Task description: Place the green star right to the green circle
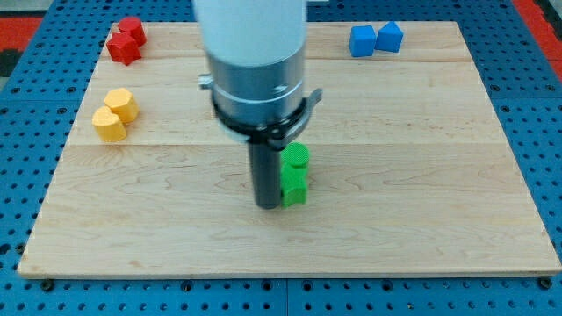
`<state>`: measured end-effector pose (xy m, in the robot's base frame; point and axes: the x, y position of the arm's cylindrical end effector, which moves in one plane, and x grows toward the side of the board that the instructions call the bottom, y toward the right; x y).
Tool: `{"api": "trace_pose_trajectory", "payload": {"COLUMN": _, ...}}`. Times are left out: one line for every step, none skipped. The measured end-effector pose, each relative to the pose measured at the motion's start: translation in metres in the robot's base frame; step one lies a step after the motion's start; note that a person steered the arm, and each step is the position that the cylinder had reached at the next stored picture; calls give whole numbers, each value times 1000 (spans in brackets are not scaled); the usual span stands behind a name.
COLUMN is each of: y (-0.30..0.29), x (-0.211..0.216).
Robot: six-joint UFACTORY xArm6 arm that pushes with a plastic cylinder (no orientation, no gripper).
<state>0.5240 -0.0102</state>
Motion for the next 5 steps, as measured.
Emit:
{"api": "trace_pose_trajectory", "payload": {"y": 16, "x": -40}}
{"api": "trace_pose_trajectory", "payload": {"y": 32, "x": -76}}
{"api": "trace_pose_trajectory", "payload": {"y": 20, "x": -63}}
{"api": "trace_pose_trajectory", "payload": {"y": 17, "x": -17}}
{"api": "trace_pose_trajectory", "payload": {"y": 42, "x": 4}}
